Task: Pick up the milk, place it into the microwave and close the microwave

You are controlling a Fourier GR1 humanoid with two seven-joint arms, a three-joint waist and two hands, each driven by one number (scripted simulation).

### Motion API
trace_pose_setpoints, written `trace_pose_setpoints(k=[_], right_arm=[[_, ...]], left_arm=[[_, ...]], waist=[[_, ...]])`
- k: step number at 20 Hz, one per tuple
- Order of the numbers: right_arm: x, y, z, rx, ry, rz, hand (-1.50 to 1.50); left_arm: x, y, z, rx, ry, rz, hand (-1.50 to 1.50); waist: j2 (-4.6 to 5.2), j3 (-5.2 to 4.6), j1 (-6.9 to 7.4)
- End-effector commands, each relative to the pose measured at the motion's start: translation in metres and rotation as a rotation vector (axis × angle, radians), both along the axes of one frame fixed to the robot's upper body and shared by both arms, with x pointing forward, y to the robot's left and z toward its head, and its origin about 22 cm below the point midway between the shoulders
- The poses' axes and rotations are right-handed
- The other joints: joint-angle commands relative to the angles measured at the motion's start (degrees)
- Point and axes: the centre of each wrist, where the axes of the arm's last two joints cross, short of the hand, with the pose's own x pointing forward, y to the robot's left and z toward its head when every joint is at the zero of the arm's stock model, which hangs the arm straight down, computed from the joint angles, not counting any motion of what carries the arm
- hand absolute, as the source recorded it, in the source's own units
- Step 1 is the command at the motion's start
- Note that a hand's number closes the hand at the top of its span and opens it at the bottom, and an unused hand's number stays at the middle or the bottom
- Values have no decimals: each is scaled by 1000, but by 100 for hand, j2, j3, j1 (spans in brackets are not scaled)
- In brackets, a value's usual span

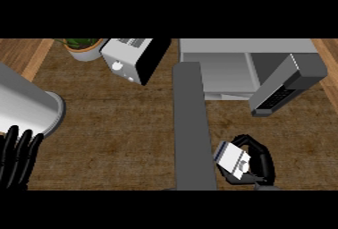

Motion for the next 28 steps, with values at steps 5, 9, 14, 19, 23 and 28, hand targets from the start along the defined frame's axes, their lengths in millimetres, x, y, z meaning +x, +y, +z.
trace_pose_setpoints(k=[5,9,14,19,23,28], right_arm=[[45,38,52,-110,-51,-30,150],[81,52,68,-174,16,-107,150],[127,61,93,-278,60,-176,150],[171,35,107,-345,74,-222,150],[189,27,118,-374,109,-269,150],[192,-6,121,-447,109,-449,150]], left_arm=[[4,-4,4,6,3,-3,-150],[0,23,3,4,10,15,-150],[5,8,-6,14,14,-5,-150],[13,10,-5,-4,16,-31,-150],[13,-1,-11,16,9,-36,-150],[20,12,-14,6,10,-74,-150]], waist=[[9,4,16],[12,3,55],[22,5,81],[74,13,184],[102,16,246],[200,23,409]])
